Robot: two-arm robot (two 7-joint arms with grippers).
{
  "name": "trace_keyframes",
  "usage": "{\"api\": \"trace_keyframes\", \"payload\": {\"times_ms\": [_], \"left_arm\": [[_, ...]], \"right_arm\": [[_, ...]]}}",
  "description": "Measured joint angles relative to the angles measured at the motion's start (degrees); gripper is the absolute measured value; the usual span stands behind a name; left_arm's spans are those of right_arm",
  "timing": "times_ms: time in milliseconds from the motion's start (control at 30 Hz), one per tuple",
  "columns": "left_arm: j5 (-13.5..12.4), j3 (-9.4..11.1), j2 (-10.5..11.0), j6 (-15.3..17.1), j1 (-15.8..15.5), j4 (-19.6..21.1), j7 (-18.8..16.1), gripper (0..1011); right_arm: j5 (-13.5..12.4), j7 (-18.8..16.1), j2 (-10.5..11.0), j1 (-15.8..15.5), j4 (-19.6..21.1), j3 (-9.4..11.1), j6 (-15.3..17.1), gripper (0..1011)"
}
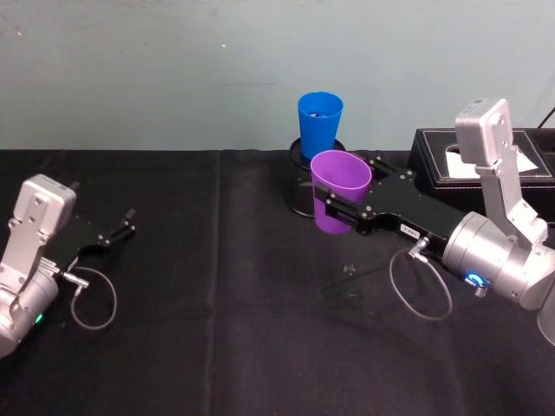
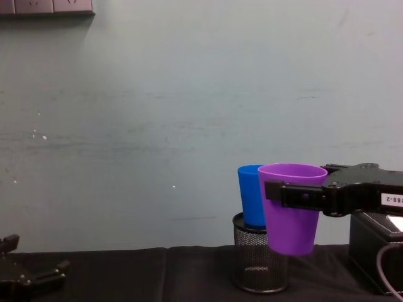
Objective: Pick up one cup with a gripper and tap it against the other cup.
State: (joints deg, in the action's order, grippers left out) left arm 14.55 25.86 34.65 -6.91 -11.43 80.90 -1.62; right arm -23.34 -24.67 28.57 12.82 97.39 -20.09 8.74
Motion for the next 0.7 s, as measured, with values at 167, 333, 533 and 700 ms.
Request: {"api": "trace_keyframes", "payload": {"times_ms": [167,333,533,700], "left_arm": [[0.0,0.0,0.0,0.0,0.0,0.0,0.0,1000],[0.0,0.0,0.0,0.0,0.0,0.0,0.0,1000],[0.0,0.0,0.0,0.0,0.0,0.0,0.0,1000],[0.0,0.0,0.0,0.0,0.0,0.0,0.0,1000]], "right_arm": [[0.0,0.0,0.0,0.0,0.0,0.0,0.0,733],[0.0,0.0,0.0,0.0,0.0,0.0,0.0,733],[0.0,0.0,0.0,0.0,0.0,0.0,0.0,733],[0.0,0.0,0.0,0.0,0.0,0.0,0.0,732]]}}
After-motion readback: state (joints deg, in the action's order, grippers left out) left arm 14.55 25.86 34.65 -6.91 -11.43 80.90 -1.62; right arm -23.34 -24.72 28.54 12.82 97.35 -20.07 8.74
